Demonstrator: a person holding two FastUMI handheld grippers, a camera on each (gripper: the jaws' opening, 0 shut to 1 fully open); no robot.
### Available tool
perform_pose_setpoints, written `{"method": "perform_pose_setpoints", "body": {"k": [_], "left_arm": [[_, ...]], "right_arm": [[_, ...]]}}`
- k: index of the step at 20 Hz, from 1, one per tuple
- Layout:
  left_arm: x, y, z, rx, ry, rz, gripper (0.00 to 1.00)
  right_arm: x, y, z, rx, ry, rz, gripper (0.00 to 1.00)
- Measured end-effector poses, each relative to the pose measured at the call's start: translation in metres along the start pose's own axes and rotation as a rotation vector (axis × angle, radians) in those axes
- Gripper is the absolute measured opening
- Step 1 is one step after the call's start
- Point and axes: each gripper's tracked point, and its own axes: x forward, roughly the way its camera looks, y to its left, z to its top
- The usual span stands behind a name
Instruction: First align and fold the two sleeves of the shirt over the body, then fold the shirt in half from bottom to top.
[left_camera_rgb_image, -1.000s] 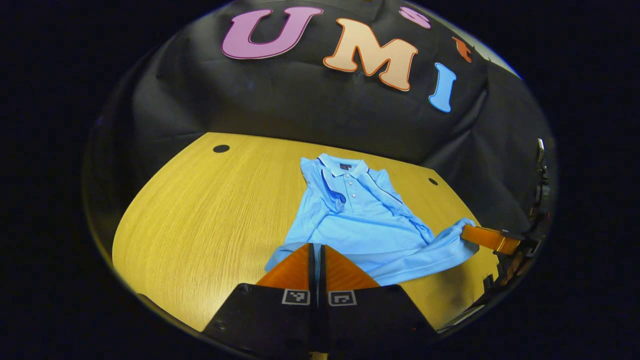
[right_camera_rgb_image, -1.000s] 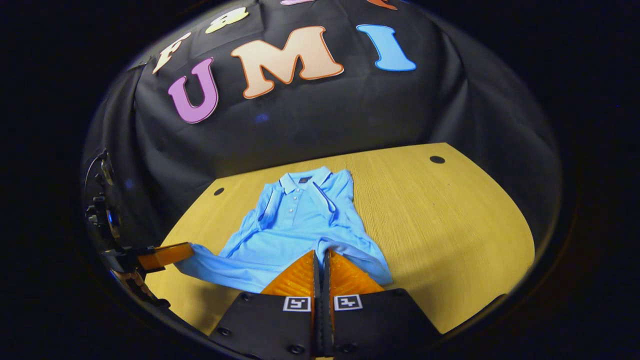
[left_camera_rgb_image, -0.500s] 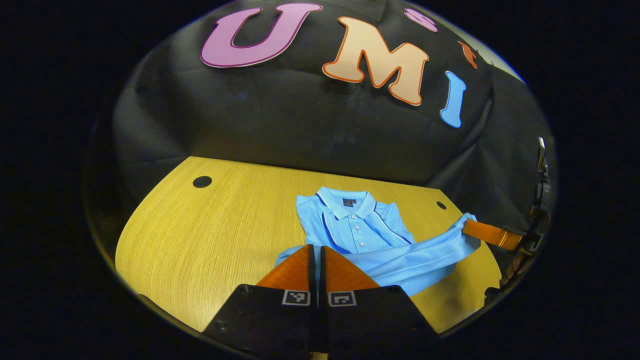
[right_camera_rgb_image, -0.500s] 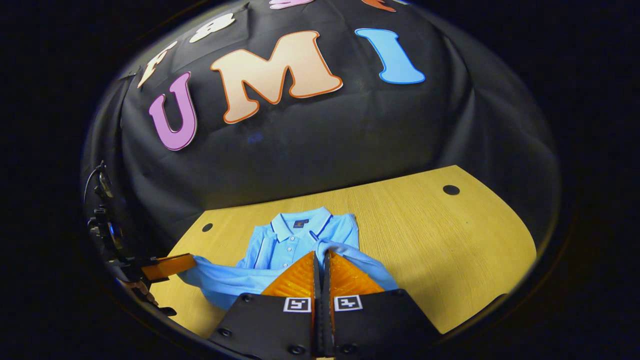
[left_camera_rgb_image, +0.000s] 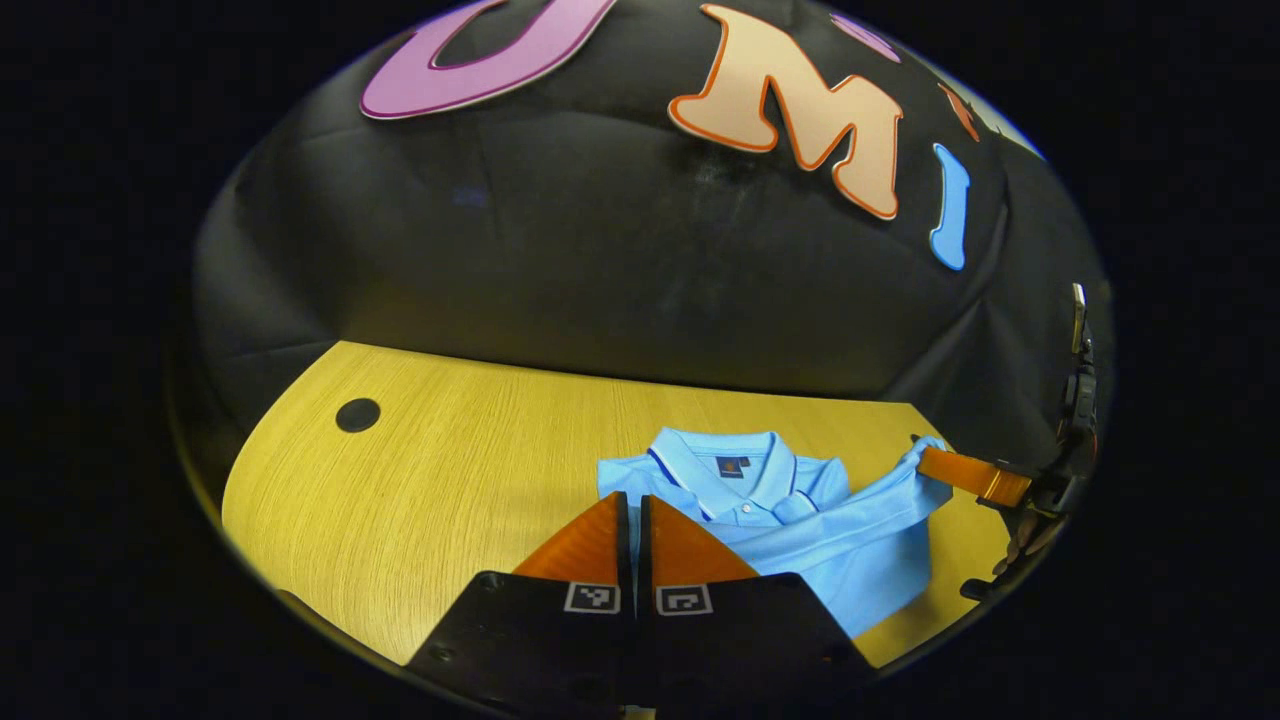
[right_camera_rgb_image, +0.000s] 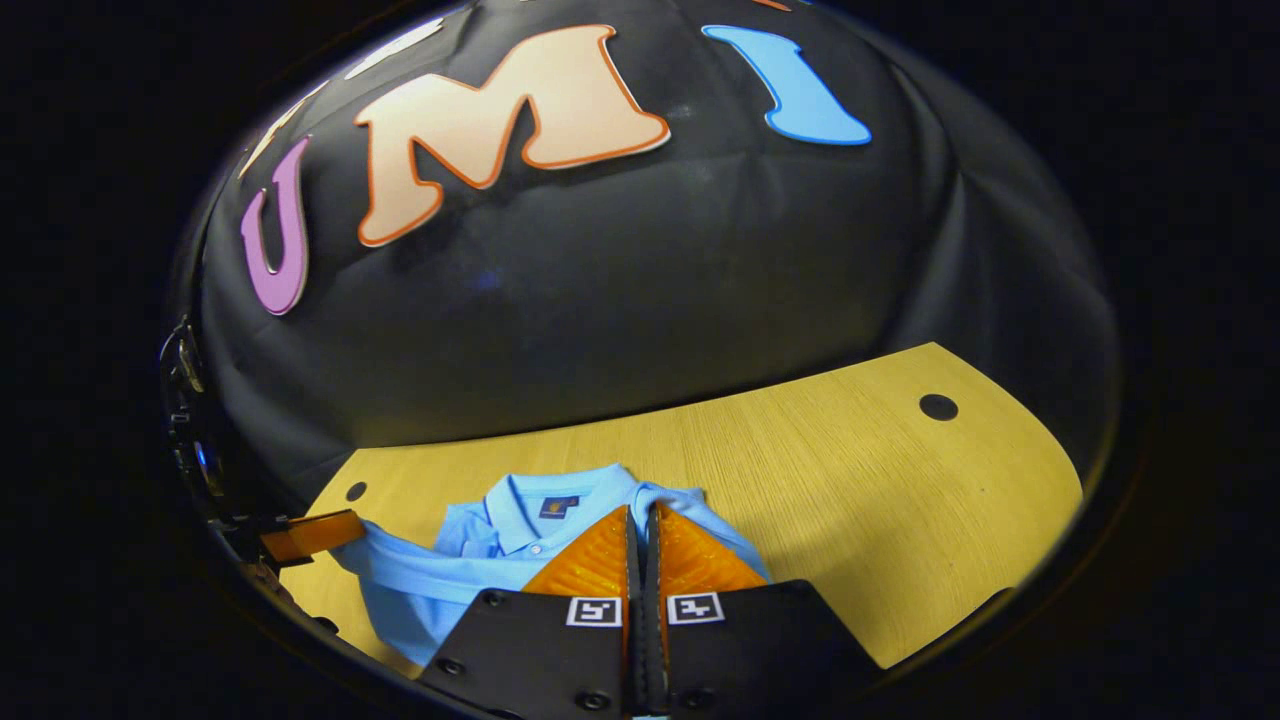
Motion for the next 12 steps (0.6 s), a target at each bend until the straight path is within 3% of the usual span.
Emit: {"method": "perform_pose_setpoints", "body": {"k": [6,7,8,11,12], "left_arm": [[0.054,0.003,-0.025,0.033,0.035,-0.021,0.00],[0.056,0.001,-0.029,0.022,0.038,-0.034,0.02],[0.052,-0.005,-0.028,0.008,0.038,-0.057,0.10],[0.033,-0.002,-0.011,0.019,-0.037,-0.007,0.92],[0.018,-0.002,0.002,0.031,-0.079,0.013,0.94]], "right_arm": [[0.049,-0.013,-0.023,-0.021,0.059,-0.063,0.02],[0.047,-0.015,-0.026,-0.032,0.063,-0.068,0.10],[0.045,-0.014,-0.026,-0.051,0.059,-0.062,0.27],[0.021,-0.008,-0.004,-0.135,-0.035,-0.054,0.80],[0.007,-0.004,0.006,-0.162,-0.076,-0.047,0.98]]}}
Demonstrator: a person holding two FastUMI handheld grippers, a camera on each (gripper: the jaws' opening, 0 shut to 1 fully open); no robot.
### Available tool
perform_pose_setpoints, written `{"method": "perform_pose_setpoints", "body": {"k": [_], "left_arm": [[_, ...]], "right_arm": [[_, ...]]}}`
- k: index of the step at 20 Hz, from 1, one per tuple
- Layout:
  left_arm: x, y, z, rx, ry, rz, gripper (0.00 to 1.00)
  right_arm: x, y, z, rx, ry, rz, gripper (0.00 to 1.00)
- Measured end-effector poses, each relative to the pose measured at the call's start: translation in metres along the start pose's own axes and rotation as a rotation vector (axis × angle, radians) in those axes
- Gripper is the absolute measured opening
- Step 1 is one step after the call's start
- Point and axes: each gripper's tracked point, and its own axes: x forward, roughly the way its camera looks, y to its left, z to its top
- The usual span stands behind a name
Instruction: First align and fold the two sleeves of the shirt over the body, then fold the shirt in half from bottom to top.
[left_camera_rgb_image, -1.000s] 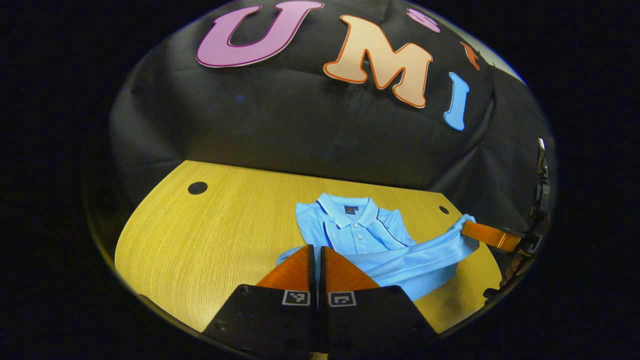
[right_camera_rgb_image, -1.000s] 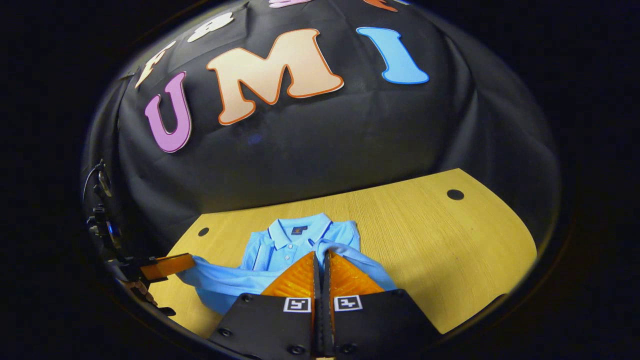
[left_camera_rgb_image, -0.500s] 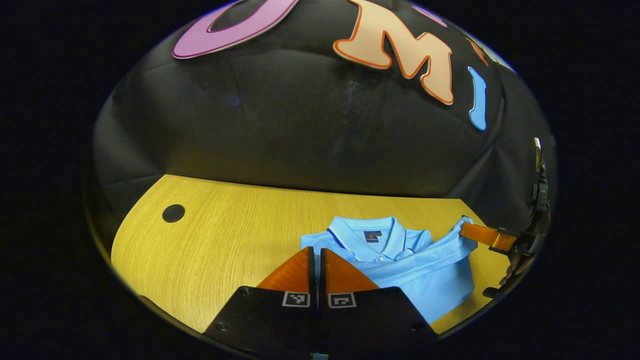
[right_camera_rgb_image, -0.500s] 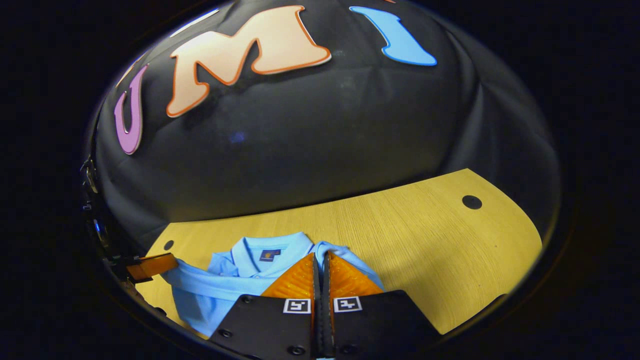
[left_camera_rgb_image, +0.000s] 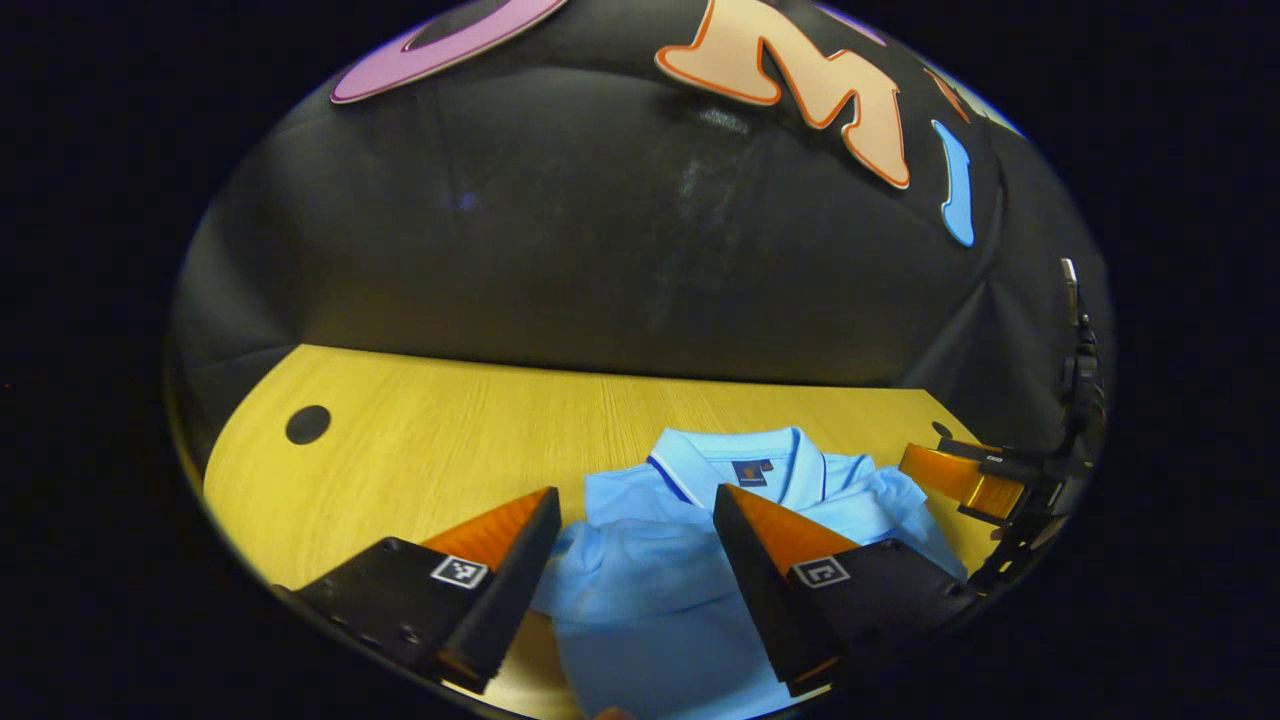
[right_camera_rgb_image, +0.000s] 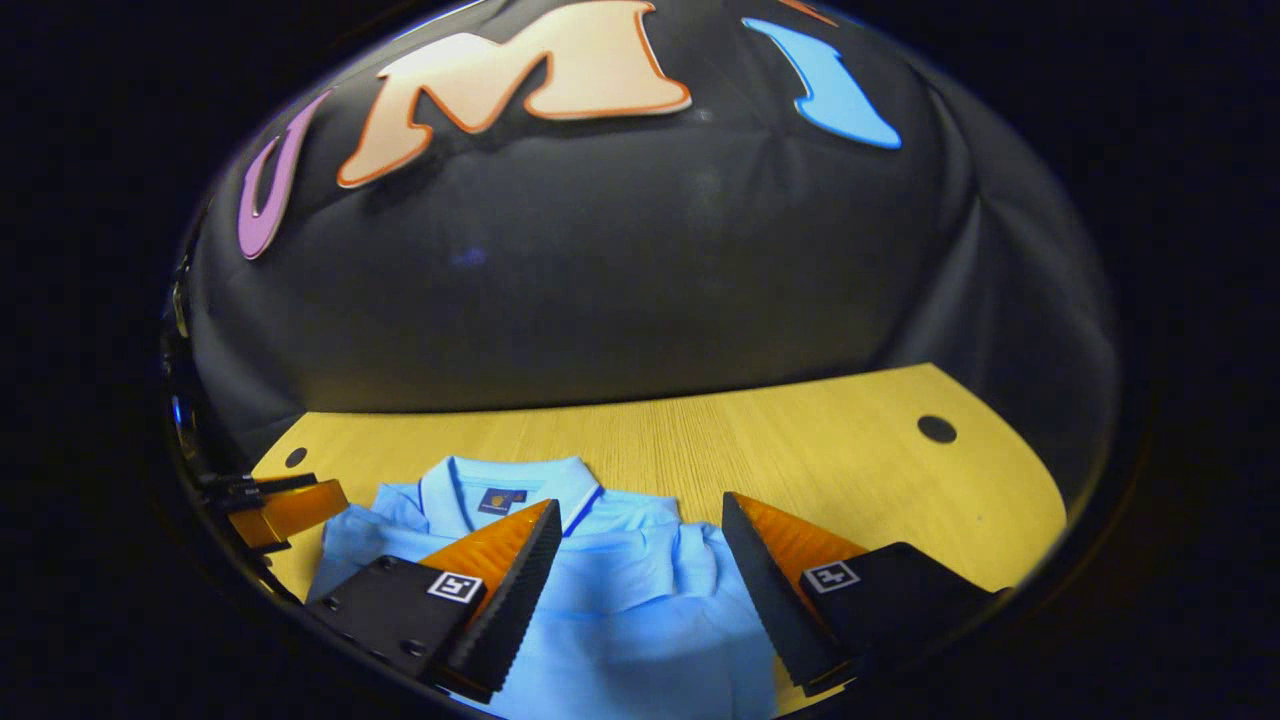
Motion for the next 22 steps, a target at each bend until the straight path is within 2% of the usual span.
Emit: {"method": "perform_pose_setpoints", "body": {"k": [1,2,4,5,13,17,22], "left_arm": [[-0.015,-0.003,0.009,0.007,-0.040,0.013,0.97],[-0.031,-0.006,0.019,0.014,-0.075,0.025,0.99],[-0.066,-0.013,0.032,0.030,-0.131,0.059,0.96],[-0.084,-0.018,0.037,0.032,-0.152,0.070,0.96],[-0.214,-0.075,0.059,0.076,-0.294,0.065,0.95],[-0.262,-0.092,0.064,0.117,-0.353,0.081,0.95],[-0.305,-0.106,0.074,0.096,-0.414,0.075,0.94]], "right_arm": [[-0.015,0.003,0.010,-0.020,-0.041,0.006,0.99],[-0.032,0.005,0.021,-0.034,-0.078,0.015,0.96],[-0.067,0.010,0.035,-0.050,-0.137,0.037,0.99],[-0.087,0.011,0.040,-0.059,-0.158,0.047,0.96],[-0.230,0.001,0.069,-0.076,-0.300,0.080,0.99],[-0.274,0.004,0.076,-0.031,-0.347,0.092,0.99],[-0.313,0.012,0.094,-0.030,-0.396,0.111,0.99]]}}
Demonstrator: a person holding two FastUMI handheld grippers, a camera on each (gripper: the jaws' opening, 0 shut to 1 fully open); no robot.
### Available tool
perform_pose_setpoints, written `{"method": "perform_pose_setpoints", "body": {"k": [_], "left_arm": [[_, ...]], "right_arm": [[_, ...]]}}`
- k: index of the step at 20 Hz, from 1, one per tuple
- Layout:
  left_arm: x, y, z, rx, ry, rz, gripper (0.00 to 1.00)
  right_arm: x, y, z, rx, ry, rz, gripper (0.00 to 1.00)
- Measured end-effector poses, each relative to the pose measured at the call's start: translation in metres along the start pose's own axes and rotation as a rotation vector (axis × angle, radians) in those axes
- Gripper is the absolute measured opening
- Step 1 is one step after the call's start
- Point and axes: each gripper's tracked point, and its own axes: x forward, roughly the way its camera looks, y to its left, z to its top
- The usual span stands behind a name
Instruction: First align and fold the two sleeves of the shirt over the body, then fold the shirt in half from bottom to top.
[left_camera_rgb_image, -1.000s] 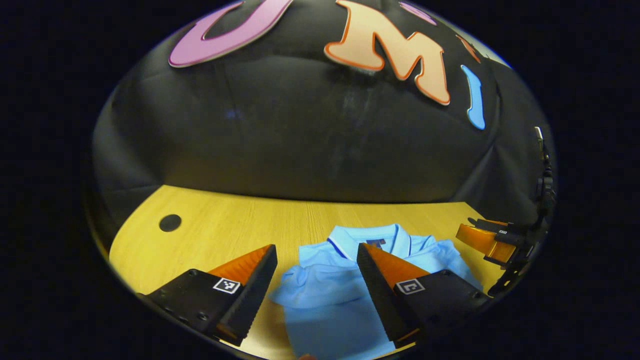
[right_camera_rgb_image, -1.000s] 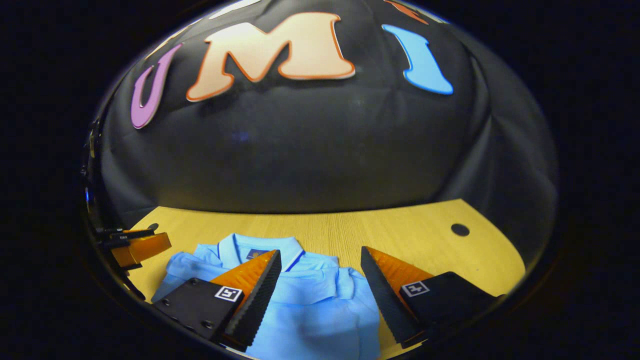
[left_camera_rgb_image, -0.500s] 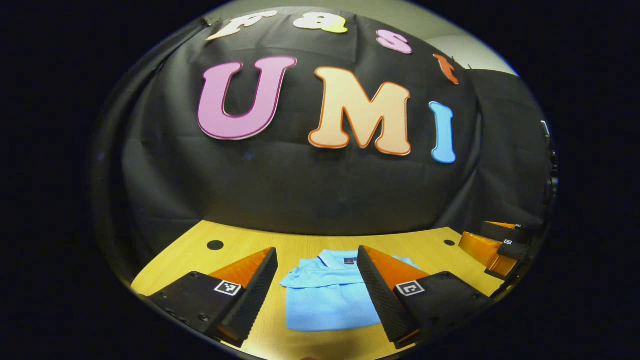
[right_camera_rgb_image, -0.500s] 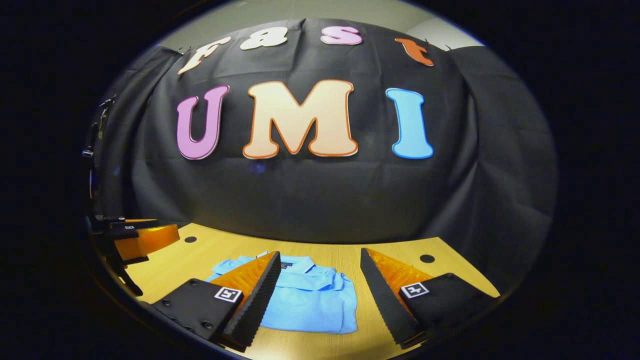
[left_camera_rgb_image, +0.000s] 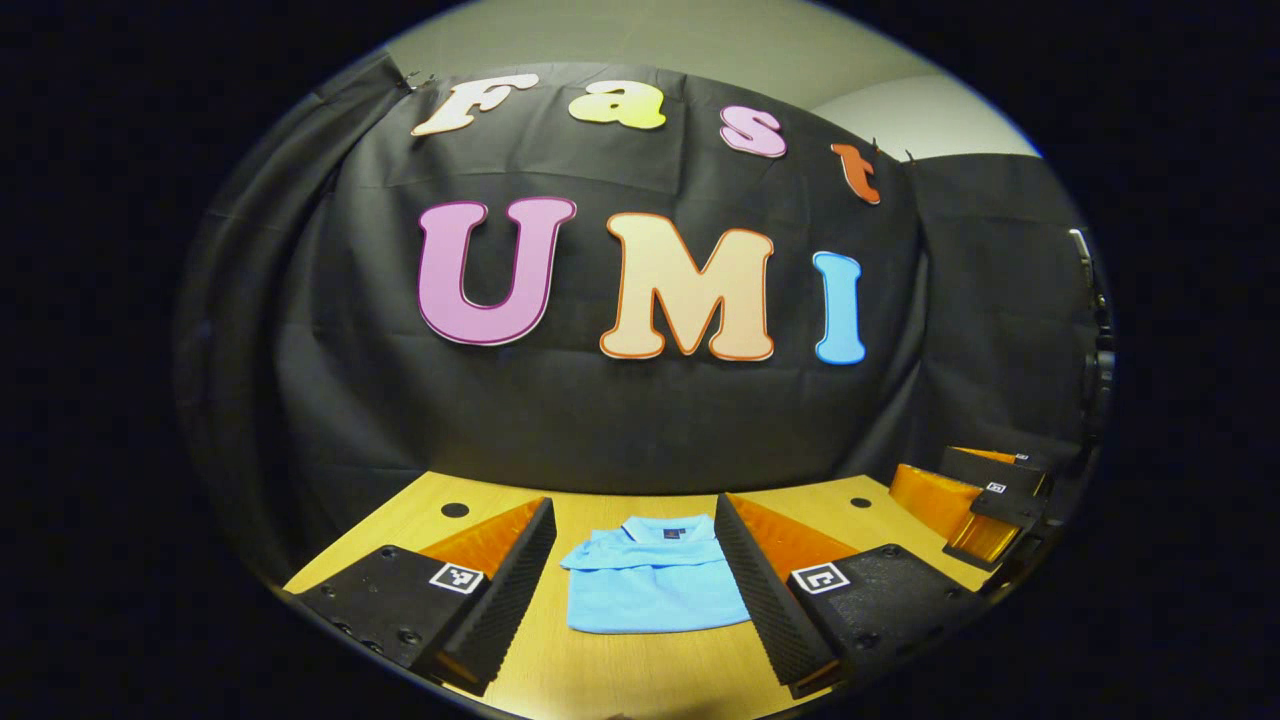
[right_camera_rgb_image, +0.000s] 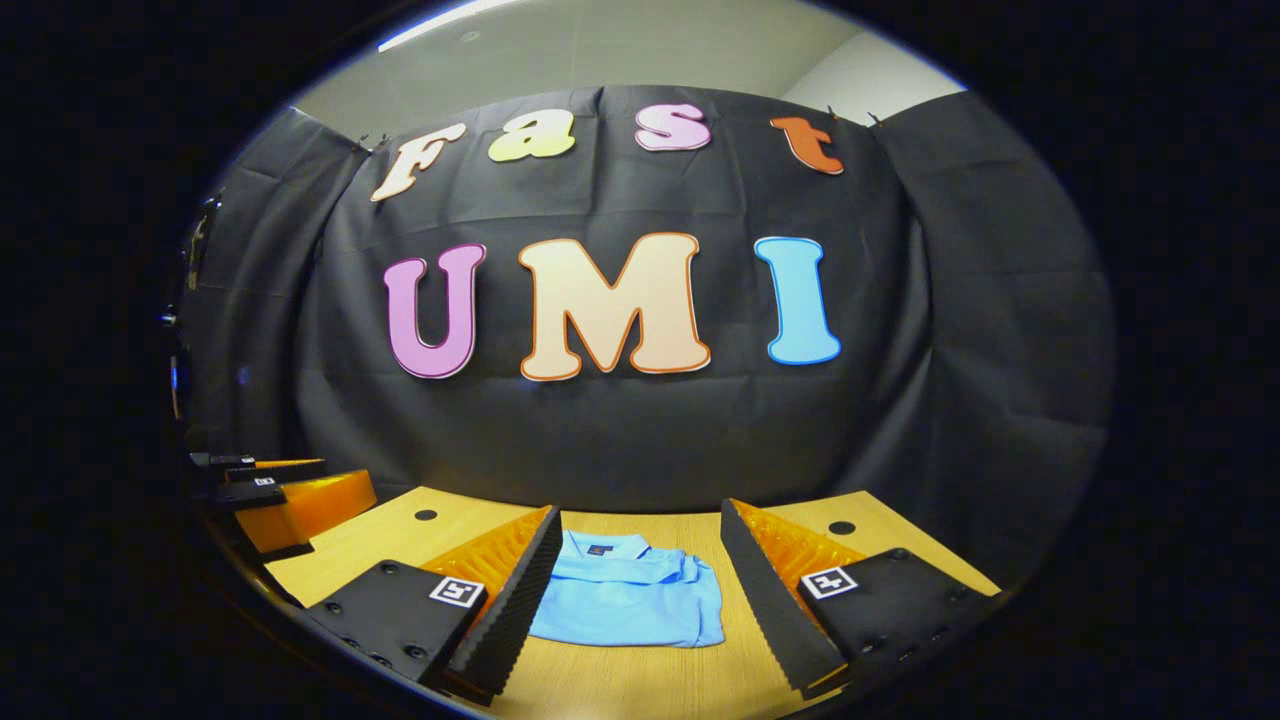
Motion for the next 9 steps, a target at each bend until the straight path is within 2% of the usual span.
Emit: {"method": "perform_pose_setpoints", "body": {"k": [3,9], "left_arm": [[-0.010,0.002,0.014,0.035,-0.037,-0.003,0.95],[-0.018,0.003,0.022,0.031,-0.056,-0.010,0.95]], "right_arm": [[-0.012,0.003,0.015,-0.018,-0.029,0.003,0.98],[-0.023,0.011,0.025,-0.029,-0.053,0.013,0.99]]}}
